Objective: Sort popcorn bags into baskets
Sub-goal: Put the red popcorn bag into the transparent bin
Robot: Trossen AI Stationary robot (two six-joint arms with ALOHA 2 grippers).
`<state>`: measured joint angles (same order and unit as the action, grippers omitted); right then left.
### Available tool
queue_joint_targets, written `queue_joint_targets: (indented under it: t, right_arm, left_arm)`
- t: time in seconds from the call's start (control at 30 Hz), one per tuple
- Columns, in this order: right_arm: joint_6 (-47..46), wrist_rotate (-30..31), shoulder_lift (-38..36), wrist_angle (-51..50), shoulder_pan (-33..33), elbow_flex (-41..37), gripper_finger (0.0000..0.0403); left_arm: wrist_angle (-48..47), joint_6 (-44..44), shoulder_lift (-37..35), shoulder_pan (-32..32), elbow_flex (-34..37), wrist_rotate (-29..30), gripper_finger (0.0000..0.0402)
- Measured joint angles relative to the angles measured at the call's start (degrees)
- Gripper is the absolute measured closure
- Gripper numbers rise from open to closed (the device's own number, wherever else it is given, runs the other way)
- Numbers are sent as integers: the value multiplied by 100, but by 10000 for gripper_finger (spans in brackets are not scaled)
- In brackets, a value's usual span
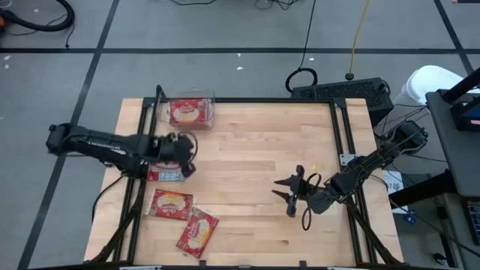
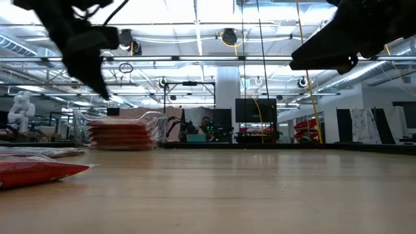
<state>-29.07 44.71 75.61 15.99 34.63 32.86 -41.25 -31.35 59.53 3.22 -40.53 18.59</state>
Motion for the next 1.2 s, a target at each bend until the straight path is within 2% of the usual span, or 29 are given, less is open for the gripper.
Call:
queue_joint_targets:
  t: [0.17, 0.3, 0.43, 0.53, 0.67, 0.83, 1.0, 1.2]
  right_arm:
    - [-205, 2, 41, 94, 2, -1, 257]
    - [-291, 2, 274, 785, 2, -2, 257]
    - [-332, -91, 809, 1749, 2, 23, 257]
    - [-330, -195, 1346, 1968, 2, 291, 257]
    - [-151, -759, 2228, 1583, -132, 1222, 257]
    - [598, -1527, 3368, 310, -304, 3023, 257]
    - [1307, -1721, 4152, -603, -504, 4388, 257]
    - [2039, -2010, 4638, -714, -733, 5036, 244]
  left_arm:
    - [244, -1242, 95, 1070, 470, 364, 397]
    - [719, -1865, 213, 1649, 777, 826, 396]
    - [1511, -1864, 436, 2161, 934, 1242, 396]
    - [2145, -1613, 653, 2477, 946, 1609, 396]
    - [3337, -1134, 1011, 2663, 942, 2144, 396]
    - [4302, -468, 1358, 2669, 937, 2200, 396]
    - [4174, -602, 1350, 2894, 933, 2157, 396]
    - [3705, -879, 1311, 3457, 939, 1755, 396]
